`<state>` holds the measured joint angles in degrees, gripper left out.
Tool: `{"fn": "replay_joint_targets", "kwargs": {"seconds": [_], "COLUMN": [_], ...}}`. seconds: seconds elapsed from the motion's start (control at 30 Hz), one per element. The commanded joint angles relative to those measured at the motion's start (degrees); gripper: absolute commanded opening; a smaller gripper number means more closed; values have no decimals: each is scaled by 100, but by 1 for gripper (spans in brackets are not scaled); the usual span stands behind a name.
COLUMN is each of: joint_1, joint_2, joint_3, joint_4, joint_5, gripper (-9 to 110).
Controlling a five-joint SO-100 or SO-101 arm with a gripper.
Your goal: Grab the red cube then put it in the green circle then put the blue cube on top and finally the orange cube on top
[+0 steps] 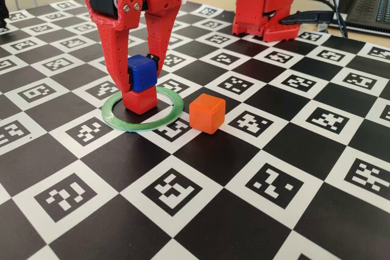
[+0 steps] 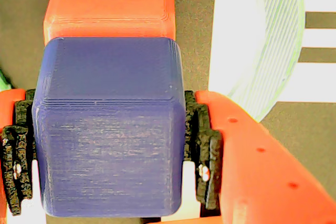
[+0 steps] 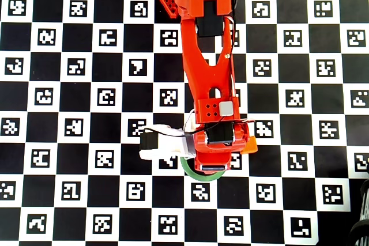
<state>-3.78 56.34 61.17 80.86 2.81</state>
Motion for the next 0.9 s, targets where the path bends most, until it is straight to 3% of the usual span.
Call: {"fn": "replay_joint_targets", "kwargs": {"seconds": [0.0,0.27,0.87], "joint_1": [44,70,-211], "joint_2": [193,229,1986], "joint_3": [-62,18,88], "joint_4": [-26,0,932], "joint_5": [-9,-18,378], "gripper": [14,34,38]}}
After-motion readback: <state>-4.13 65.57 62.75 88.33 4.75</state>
